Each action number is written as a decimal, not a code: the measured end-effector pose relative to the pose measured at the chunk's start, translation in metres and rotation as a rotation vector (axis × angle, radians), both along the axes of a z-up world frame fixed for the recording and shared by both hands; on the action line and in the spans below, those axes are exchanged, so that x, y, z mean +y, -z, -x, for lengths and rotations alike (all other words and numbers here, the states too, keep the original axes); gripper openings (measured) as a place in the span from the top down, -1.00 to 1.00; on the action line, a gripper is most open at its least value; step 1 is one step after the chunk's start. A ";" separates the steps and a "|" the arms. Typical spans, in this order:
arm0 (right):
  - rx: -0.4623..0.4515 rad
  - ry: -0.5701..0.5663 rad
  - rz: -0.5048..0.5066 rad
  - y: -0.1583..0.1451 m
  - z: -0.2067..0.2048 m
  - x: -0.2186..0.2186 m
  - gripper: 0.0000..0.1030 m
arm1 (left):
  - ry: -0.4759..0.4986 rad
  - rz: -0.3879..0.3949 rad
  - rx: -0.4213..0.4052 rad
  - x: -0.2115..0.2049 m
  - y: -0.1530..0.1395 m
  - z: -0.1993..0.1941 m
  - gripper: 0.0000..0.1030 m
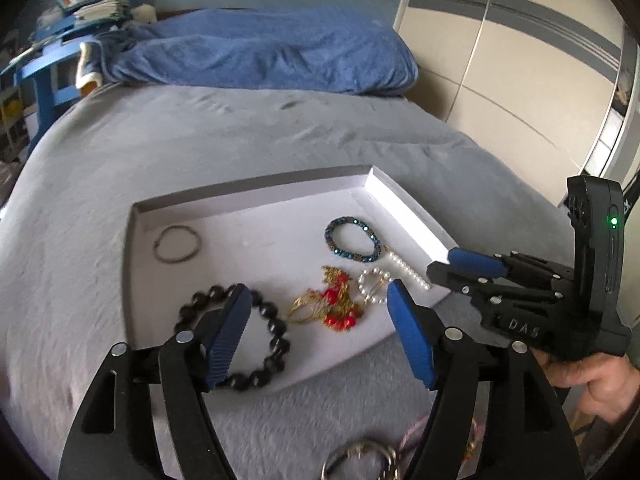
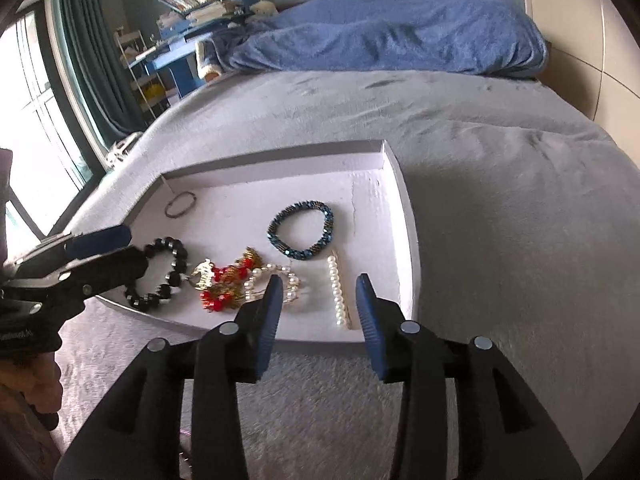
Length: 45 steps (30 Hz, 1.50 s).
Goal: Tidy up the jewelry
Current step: 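Move both open tools back over the remaining bracelets on the bed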
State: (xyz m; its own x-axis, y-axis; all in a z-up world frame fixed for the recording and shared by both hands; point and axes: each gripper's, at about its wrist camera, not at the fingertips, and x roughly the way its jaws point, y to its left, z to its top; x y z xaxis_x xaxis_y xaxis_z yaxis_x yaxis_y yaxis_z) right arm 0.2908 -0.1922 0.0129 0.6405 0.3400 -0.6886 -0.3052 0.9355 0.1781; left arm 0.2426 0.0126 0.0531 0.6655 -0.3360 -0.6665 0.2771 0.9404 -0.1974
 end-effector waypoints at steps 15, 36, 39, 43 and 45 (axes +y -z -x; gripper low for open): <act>-0.025 0.032 -0.069 0.002 0.063 -0.005 0.08 | -0.043 -0.001 -0.055 0.034 0.020 0.095 -0.51; -0.005 0.011 -0.016 0.033 0.115 -0.011 -0.39 | 0.026 -0.061 -0.040 0.006 0.050 0.129 -0.51; -0.009 -0.037 0.011 0.034 0.122 0.001 -0.43 | 0.036 -0.079 -0.046 0.002 0.051 0.132 -0.51; -0.007 -0.096 0.022 0.036 0.130 0.014 -0.48 | -0.004 -0.066 -0.042 0.008 0.051 0.130 -0.51; -0.008 -0.115 0.028 0.038 0.134 0.019 -0.50 | -0.038 -0.044 -0.036 0.015 0.051 0.129 -0.51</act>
State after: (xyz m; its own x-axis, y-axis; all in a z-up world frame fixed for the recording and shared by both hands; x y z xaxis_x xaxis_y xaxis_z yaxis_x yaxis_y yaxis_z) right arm 0.1571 -0.1734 -0.0247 0.6038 0.3928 -0.6936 -0.4124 0.8986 0.1498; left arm 0.1139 0.0279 0.0022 0.7014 -0.2810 -0.6551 0.2471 0.9579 -0.1464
